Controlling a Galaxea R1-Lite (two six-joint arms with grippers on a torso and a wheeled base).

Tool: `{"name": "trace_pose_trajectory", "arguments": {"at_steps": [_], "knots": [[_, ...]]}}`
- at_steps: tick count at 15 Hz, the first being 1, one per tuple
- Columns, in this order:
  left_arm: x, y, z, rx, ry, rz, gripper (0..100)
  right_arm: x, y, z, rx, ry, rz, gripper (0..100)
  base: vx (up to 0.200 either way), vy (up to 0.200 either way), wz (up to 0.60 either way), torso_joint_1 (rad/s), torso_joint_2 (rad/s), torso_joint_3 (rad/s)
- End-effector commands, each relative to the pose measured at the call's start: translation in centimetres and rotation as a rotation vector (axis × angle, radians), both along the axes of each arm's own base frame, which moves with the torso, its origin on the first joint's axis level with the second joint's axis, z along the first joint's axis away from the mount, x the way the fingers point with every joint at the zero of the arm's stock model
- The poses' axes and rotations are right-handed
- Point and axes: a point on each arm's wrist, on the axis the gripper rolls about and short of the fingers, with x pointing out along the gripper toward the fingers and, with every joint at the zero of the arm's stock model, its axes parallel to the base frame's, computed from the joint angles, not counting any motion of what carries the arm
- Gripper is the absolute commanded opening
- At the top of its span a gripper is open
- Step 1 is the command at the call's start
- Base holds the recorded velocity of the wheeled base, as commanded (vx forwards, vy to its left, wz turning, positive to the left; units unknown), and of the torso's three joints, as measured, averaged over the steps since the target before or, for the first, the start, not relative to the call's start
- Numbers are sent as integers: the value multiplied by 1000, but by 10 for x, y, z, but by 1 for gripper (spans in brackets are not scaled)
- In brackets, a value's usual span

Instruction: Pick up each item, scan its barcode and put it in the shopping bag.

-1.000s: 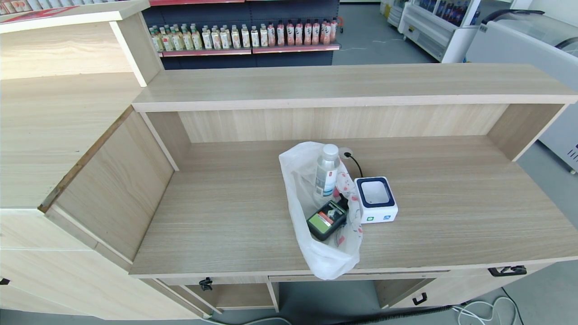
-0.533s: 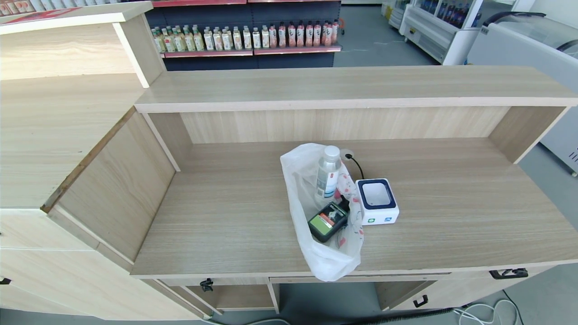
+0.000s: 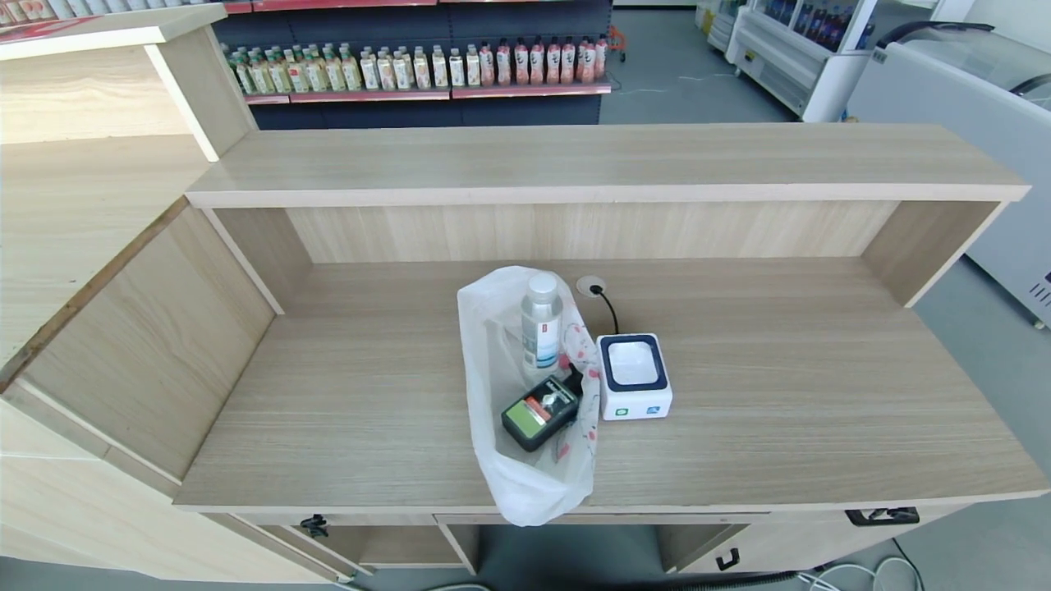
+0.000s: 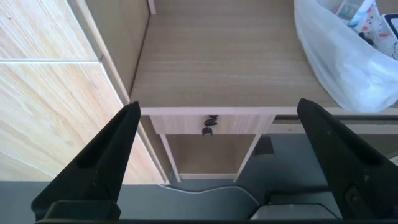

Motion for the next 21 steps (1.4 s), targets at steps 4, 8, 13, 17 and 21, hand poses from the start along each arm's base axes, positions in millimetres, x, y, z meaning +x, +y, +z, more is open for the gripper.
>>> {"name": "trace_pose_trajectory", "arguments": {"at_steps": [4,8,13,17,21], "knots": [[0,0,0,0,0,0,100,0,0,0,-1,3,0,100,0,-200,0,1,2,1],[0,0,0,-6,0,0,100,0,0,0,-3,3,0,100,0,-150,0,3,-1,2],[0,0,0,-1,0,0,100,0,0,0,-4,3,0,100,80,0,0,1,1,1],[0,0,0,-4,-2,0,100,0,0,0,-6,3,0,100,150,0,0,3,-2,3],[0,0,0,-4,-2,-1,100,0,0,0,-6,3,0,100,0,0,0,0,0,0]]}}
